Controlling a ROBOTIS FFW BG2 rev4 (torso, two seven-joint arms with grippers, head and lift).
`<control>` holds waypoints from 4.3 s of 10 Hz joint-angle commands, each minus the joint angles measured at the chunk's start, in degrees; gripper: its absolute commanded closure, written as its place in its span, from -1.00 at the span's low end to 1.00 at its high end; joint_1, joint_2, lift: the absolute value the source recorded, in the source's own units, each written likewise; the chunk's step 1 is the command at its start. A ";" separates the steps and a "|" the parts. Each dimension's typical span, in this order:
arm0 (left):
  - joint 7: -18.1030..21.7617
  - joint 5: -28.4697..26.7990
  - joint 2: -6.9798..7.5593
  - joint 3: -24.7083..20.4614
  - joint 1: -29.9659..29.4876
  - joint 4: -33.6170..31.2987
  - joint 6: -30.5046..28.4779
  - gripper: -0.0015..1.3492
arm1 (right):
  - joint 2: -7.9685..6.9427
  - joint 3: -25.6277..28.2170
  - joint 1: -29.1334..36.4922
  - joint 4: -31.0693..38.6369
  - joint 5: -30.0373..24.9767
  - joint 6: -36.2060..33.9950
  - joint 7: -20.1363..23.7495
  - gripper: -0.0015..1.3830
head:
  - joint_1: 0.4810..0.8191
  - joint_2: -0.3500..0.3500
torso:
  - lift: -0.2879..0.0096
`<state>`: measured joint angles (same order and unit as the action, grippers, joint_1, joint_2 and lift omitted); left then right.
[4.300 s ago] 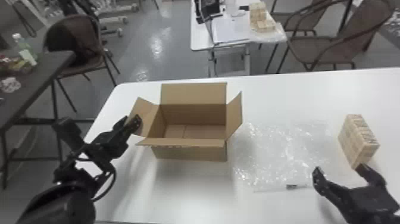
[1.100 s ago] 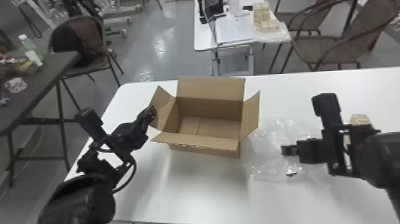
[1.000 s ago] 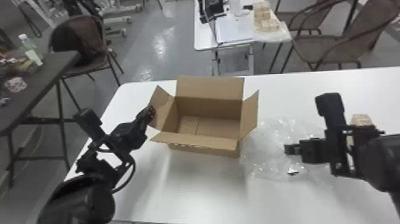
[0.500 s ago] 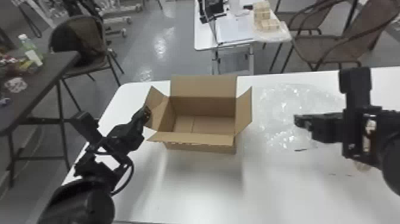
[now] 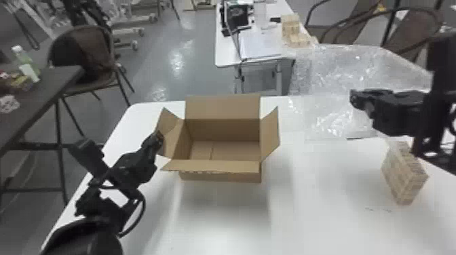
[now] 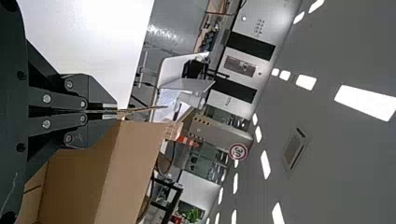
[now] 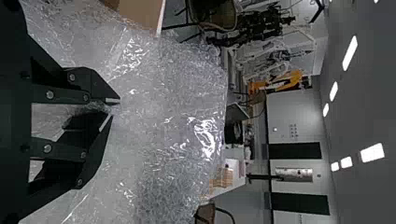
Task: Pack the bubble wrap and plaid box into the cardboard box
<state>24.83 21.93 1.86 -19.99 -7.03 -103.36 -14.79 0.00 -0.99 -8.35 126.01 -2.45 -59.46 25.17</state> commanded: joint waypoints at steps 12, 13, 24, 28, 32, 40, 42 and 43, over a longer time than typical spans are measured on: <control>-9.80 1.98 2.36 9.71 -0.45 0.00 5.21 0.80 | -0.05 -15.53 -18.46 -37.06 32.24 14.99 9.90 0.52 | -0.39 0.92 | -0.13; -10.07 2.15 2.45 9.97 -0.36 0.09 5.30 0.80 | -0.05 -16.94 -19.52 -38.91 31.89 15.52 10.51 0.52 | -0.36 0.99 | -0.13; -10.68 4.88 3.50 9.71 -0.97 0.09 6.44 0.80 | -0.05 -14.74 -14.68 -37.33 17.04 15.43 6.82 -0.81 | -0.01 0.96 | -0.13; -10.68 5.32 4.12 8.65 -1.50 0.00 6.27 0.80 | -0.05 -4.02 -2.03 -16.59 8.69 20.61 6.82 -0.79 | -0.23 0.80 | -0.13; -10.86 6.11 4.03 7.16 -3.26 -0.62 7.32 0.80 | -0.05 4.59 18.45 -5.86 3.68 36.43 6.64 -0.79 | -0.07 0.54 | -0.13; -10.86 6.37 2.71 3.56 -7.04 -2.02 8.38 0.80 | -0.05 16.28 36.47 -2.79 2.71 52.43 6.12 -0.76 | 0.27 0.31 | -0.13; -10.86 6.46 2.18 2.77 -7.48 -2.11 8.90 0.80 | -0.05 19.89 39.55 -3.67 2.27 54.01 6.03 -0.76 | 0.27 0.30 | -0.13; -10.86 6.46 1.92 2.50 -7.65 -2.11 8.90 0.80 | -0.05 21.99 39.55 -5.95 2.27 56.21 6.03 -0.76 | 0.27 0.26 | -0.13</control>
<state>13.98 28.38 3.95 -17.28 -14.56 -105.46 -5.91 0.00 19.69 31.03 121.37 -0.14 -4.44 31.19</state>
